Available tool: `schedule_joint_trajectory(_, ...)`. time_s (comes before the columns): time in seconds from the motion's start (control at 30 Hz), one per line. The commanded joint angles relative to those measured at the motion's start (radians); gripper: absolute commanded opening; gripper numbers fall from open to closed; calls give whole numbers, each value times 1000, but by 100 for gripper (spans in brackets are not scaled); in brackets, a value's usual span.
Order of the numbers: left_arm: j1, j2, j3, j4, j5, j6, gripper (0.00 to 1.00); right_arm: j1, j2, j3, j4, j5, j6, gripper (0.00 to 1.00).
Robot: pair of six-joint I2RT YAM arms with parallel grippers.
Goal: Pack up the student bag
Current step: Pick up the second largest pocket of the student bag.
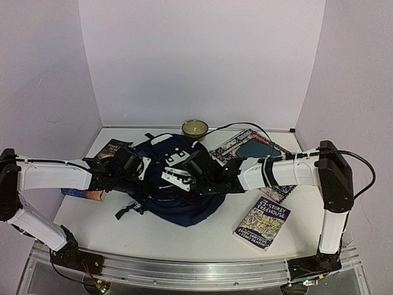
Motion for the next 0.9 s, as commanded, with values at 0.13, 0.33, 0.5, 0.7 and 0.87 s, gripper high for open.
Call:
schedule_joint_trajectory(0.13,-8,-129,-18,106,172,-24,0,-22,-10,109,22,22,87,0)
schedule_joint_trajectory(0.33,-70,-221,-88,307,268,-129,0,-41,30,186,18,-89,145,0)
schedule_joint_trajectory(0.5,-150,-229,-115,458,219,-203,0,-41,78,251,8,-133,182,0)
schedule_joint_trajectory(0.7,-182,-204,-103,486,153,-230,0,-43,99,270,-3,-129,202,0)
schedule_joint_trajectory(0.87,-183,-226,-118,490,136,-234,0,-66,80,224,-2,-60,186,0)
